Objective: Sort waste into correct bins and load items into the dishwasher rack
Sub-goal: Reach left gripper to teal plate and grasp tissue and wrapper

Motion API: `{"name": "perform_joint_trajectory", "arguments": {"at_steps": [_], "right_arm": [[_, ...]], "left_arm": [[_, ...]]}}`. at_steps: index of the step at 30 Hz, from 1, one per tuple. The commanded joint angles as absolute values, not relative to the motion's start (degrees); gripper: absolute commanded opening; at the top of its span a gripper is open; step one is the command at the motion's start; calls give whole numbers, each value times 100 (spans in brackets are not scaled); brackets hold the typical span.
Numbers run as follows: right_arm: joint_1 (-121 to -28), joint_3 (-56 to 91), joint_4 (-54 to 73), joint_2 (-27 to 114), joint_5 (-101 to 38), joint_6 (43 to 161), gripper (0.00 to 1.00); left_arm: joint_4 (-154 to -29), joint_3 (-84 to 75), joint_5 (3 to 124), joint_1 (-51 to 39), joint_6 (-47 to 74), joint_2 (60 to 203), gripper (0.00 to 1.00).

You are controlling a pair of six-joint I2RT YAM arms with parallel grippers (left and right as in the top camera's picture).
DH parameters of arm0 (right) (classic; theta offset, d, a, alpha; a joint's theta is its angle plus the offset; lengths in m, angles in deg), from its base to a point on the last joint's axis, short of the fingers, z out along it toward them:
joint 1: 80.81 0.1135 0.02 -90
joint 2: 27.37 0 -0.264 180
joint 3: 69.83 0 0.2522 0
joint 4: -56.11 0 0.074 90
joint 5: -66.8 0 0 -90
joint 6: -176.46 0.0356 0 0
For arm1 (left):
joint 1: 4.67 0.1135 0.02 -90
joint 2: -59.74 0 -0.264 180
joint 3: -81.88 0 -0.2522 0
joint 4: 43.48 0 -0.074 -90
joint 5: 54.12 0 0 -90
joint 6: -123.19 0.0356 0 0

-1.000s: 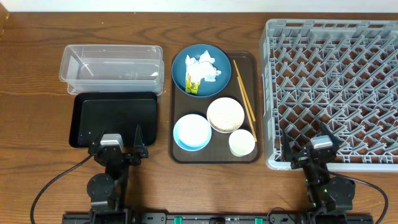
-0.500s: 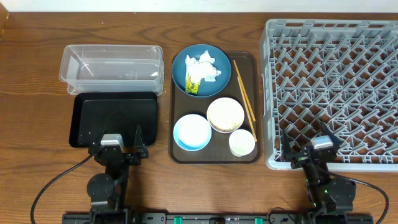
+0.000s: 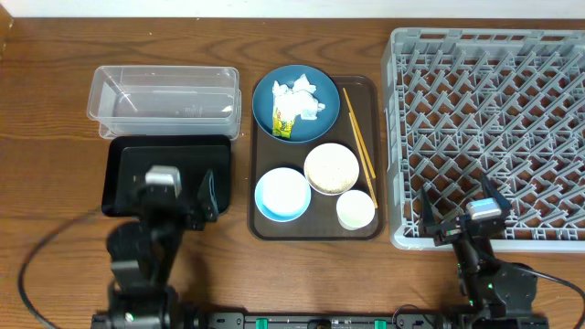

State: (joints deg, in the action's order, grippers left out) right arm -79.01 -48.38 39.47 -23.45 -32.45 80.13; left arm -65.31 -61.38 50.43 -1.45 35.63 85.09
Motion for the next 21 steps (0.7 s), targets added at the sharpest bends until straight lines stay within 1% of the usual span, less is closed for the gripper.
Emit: {"name": "perform_joint_trajectory", "arguments": {"at_steps": [1, 5, 8, 10, 15, 21], "right_arm": [[-7859, -4298, 3676, -1945, -3285, 7825, 99], [-7859, -3514, 3060, -1131, -3285, 7641, 99], [-7859, -2836, 2590, -386, -3287, 7606, 99], [-7859, -2371, 2245, 125, -3287, 7609, 99], [-7859, -1031, 1250, 1623, -3293, 7611, 99], [-7859, 574, -181, 3233, -3459, 7609, 99]], "left_arm": [[-6805, -5205, 5716, -123, 3858, 9446, 94], [-7559, -3887, 5795, -158, 3891, 10640, 94], [-8380, -2829, 5793, -339, 4216, 11446, 94], [-8953, -2108, 5675, -564, 4468, 11993, 94], [-9882, -560, 4652, -1286, 4524, 13289, 94], [-11189, 1145, 4499, -1895, 4708, 14987, 94]]}}
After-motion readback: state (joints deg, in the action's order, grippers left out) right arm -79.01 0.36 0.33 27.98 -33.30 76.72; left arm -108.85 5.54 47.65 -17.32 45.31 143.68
